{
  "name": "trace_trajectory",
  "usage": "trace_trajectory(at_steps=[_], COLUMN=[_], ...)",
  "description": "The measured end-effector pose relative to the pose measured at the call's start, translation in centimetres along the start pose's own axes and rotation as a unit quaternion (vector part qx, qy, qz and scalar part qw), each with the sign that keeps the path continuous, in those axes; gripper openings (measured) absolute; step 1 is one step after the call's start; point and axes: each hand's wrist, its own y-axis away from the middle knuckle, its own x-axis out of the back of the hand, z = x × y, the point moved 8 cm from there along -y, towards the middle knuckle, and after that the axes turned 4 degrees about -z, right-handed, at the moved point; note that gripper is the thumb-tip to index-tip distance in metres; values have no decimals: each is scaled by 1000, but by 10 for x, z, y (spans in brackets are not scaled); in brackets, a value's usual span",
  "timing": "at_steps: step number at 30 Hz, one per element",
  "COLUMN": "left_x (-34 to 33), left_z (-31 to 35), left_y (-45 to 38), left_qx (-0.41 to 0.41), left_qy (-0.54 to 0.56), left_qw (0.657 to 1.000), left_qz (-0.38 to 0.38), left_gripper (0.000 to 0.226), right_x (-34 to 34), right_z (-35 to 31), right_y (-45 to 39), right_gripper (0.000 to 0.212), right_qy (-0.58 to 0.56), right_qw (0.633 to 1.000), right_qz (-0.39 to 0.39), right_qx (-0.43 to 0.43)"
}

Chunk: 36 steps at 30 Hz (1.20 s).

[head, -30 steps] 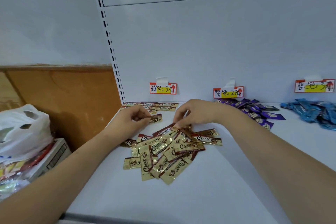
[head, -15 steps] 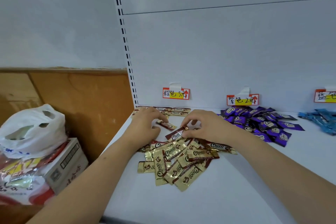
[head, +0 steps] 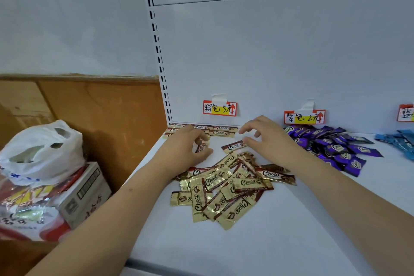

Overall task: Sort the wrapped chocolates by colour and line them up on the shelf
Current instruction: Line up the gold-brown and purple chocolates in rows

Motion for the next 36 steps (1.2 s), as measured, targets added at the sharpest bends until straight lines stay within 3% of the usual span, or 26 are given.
trace_trajectory(at_steps=[5, 10, 13, 21, 28, 33, 36], left_x=[4, 12, 13, 15, 21, 22, 22], left_z=[-6, -15, -17, -30, -48, -56, -58], left_y=[2, 3, 3, 8, 12, 13, 14], left_qx=[14, 27, 27, 67, 108, 129, 136], left_qy=[-8, -18, -28, -15, -29, -34, -34], left_qw=[1000, 999, 999, 997, 993, 991, 990], left_qz=[-22, -9, -2, -31, -37, -29, -27], left_gripper=[18, 16, 19, 39, 46, 47, 48], right_x=[-12, -31, -36, -31, -38, -42, -43], right_z=[-14, -24, -31, -29, -28, -25, -24], right_y=[0, 0, -1, 5, 2, -3, -4], right_gripper=[15, 40, 49, 46, 52, 74, 74], right_qy=[33, 92, 142, 66, 78, 78, 75], right_qw=[996, 984, 979, 984, 982, 984, 985], right_qz=[-72, -136, -128, -140, -147, -132, -133], right_qx=[44, 66, 74, 85, 84, 92, 85])
